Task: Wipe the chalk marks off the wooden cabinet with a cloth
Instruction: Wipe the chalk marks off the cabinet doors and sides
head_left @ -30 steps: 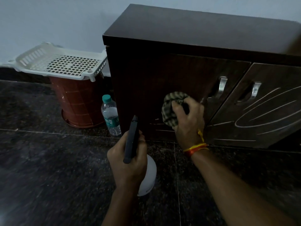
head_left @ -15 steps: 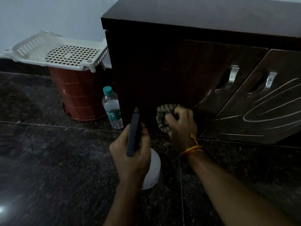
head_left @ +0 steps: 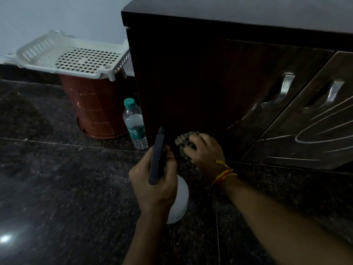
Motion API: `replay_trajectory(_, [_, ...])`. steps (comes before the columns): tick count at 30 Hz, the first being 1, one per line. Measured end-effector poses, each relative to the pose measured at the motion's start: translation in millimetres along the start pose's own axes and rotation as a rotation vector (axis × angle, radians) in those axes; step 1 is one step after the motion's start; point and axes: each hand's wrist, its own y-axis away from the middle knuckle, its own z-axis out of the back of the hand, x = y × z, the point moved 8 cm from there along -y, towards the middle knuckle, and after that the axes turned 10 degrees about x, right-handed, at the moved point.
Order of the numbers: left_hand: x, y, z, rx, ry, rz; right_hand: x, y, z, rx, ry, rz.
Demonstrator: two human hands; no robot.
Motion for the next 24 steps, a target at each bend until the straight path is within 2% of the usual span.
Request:
replay_trajectory(2, [7,1,2,0.007,-0.001,0.024,-1,6,-14,0.075,0.012,0.017])
replay_trajectory(4, [16,0,6,-0.003,-0.019,0.050,-3,4,-12,0.079,0.017,0.047])
replay_trajectory(6, [20,-2,10,-0.020,-0.031,0.062,-8,-3,7,0.008,-0.011,0.027])
replay_trajectory(11, [22,-7,9,-0.025,-0.054,0.089,-12,-8,29,-0.191,-0.056,-0.169])
replay_trajectory(13, [20,-8,8,-0.020,-0.059,0.087,-5,-2,12,-0.144,-0.055,-0.168])
replay_trajectory(16, [16,-6,8,-0.008,-0.074,0.065,3,13,-23,0.048,-0.065,-0.206])
replay_trajectory(20, [18,-4,10,-0.008,-0.068,0.077,5,27,-42,0.151,-0.229,-0.542])
replay_trajectory(24, [15,-4,14,-0.007,-0.079,0.082,6,37,-48,0.057,-0.529,-0.888])
